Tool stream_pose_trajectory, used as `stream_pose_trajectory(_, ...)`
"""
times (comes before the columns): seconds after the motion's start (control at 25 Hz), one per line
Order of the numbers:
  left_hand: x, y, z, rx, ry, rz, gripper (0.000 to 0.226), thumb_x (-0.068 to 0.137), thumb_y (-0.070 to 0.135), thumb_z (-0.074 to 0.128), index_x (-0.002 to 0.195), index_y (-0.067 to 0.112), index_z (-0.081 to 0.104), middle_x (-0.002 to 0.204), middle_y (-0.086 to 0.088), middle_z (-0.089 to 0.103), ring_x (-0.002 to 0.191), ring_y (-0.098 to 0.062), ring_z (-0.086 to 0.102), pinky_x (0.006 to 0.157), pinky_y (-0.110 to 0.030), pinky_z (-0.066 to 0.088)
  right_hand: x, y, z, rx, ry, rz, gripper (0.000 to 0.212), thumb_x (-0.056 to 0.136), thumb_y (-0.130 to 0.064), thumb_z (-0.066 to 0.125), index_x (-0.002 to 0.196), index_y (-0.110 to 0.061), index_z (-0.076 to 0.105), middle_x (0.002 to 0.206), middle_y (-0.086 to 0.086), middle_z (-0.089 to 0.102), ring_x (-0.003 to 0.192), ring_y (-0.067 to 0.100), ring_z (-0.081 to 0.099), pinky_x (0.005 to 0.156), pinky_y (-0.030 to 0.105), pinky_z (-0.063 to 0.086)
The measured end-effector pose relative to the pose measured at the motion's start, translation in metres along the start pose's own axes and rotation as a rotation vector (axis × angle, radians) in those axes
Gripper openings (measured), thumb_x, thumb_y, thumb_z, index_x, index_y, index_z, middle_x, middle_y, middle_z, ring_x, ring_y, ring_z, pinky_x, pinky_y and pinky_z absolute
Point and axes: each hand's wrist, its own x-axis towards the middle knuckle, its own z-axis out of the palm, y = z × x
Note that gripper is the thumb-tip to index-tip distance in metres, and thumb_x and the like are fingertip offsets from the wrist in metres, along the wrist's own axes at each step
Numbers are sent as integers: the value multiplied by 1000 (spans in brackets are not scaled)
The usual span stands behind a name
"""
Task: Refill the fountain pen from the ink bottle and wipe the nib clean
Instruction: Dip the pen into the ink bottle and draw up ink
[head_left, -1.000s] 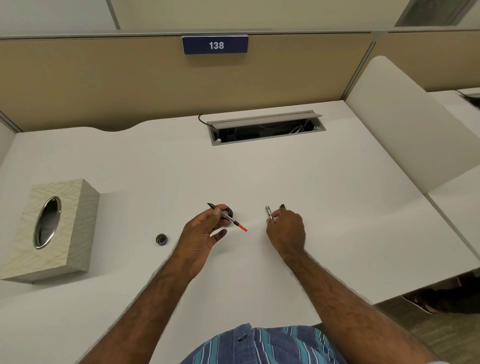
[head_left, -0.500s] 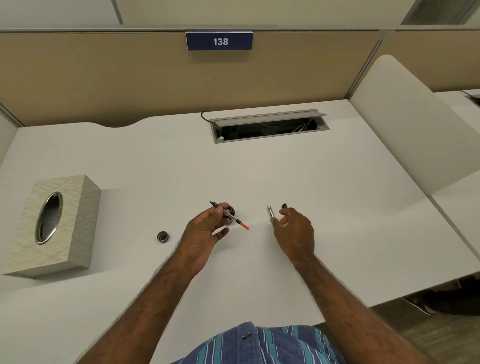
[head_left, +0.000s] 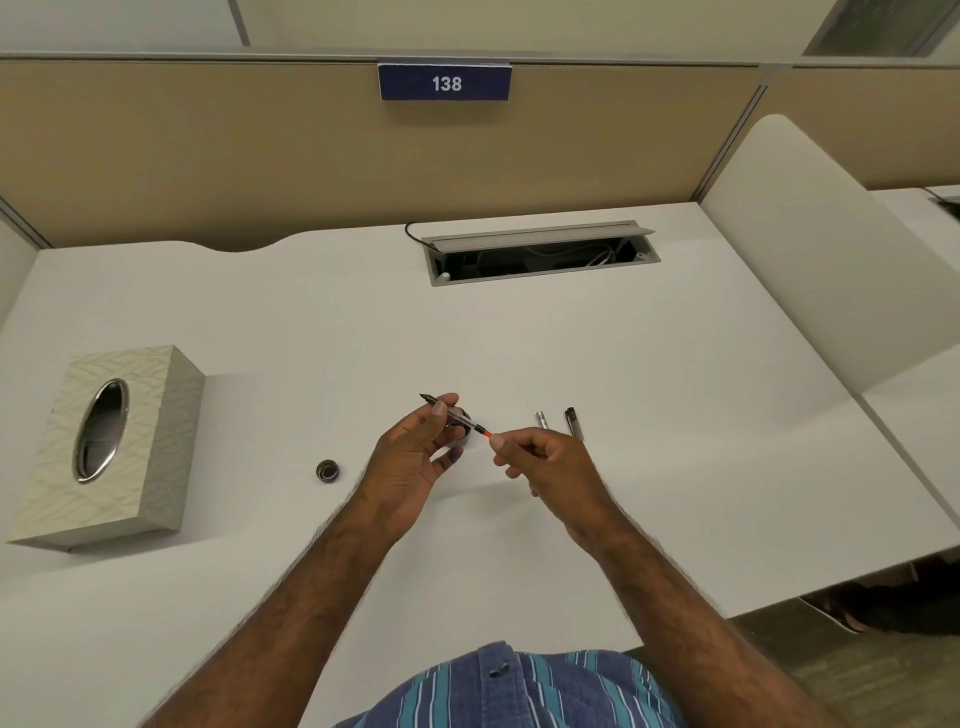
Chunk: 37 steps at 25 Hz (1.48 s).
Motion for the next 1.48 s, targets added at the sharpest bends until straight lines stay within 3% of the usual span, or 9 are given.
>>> stream_pose_trajectory(0.32, 5, 5, -14, 43, -45, 60, 25, 102, 26, 65, 121, 17, 78, 120, -7, 78, 109, -23, 74, 86, -34, 60, 10, -8, -6, 106, 70, 16, 12, 95, -29, 80, 96, -18, 84, 83, -1, 80, 69, 7, 64, 56, 21, 42)
stream_pose_trajectory(0.4, 11, 11, -24, 75, 11, 98, 24, 102, 25, 65, 121, 17, 77, 124, -5, 78, 112, -23, 74, 90, -38, 59, 15, -12, -13, 85, 107, -20, 8, 93, -27, 82, 92, -20, 85, 81, -2, 80, 66, 6, 65, 55, 17, 44)
stream_pose_trajectory(0.48, 16, 19, -36, 118, 71, 128, 23, 103, 24, 64, 122, 18, 75, 122, -2, 79, 113, -22, 73, 90, -38, 59, 20, -16, -20, 22, 139, -73, 5, 93, -24, 82, 89, -22, 85, 78, -4, 80, 64, 3, 66, 56, 13, 47)
stream_pose_trajectory(0.64, 20, 30, -50, 244, 113, 183, 23, 103, 26, 65, 123, 20, 74, 119, 0, 80, 112, -21, 72, 89, -37, 59, 30, -20, -26, -211, 192, -125, 5, 91, -30, 83, 86, -28, 83, 77, -12, 80, 67, 1, 69, 66, 21, 51)
stream_pose_trajectory(0.88, 27, 26, -43, 497, 105, 254, 16, 102, 18, 65, 110, 24, 78, 117, 0, 80, 116, -20, 71, 97, -38, 58, 36, -26, -24, -431, 187, -163, 6, 91, -31, 80, 86, -31, 81, 76, -10, 76, 65, 6, 65, 65, 28, 55)
stream_pose_trajectory(0.96, 29, 23, -40, 619, 83, 297, 16, 101, 18, 68, 111, 22, 79, 116, 2, 80, 107, -9, 72, 99, -32, 55, 38, -28, -23, -490, 178, -195, 7, 92, -29, 80, 85, -33, 80, 77, -11, 74, 65, 8, 62, 67, 29, 54)
stream_pose_trajectory(1.12, 36, 20, -36, 782, 41, 340, 20, 97, 14, 72, 117, 16, 77, 119, 3, 78, 97, 12, 69, 83, -8, 50, 46, -37, -19, -551, 188, -231, 3, 91, -31, 80, 91, -29, 82, 85, -11, 77, 72, 8, 64, 74, 32, 57)
stream_pose_trajectory(1.32, 43, 19, -31, 935, -4, 363, 27, 95, 19, 76, 121, 17, 76, 122, 6, 76, 114, -11, 69, 93, -30, 54, 58, -49, -9, -673, 148, -270, 9, 92, -36, 76, 95, -30, 82, 88, -16, 77, 84, 5, 69, 78, 30, 57)
stream_pose_trajectory(1.48, 51, 18, -29, 988, -37, 351, 27, 94, 24, 77, 120, 20, 76, 123, 7, 74, 115, -12, 66, 91, -24, 50, 70, -56, 0, -731, 81, -266, 8, 92, -41, 73, 90, -36, 79, 86, -19, 75, 83, -3, 66, 71, 24, 50)
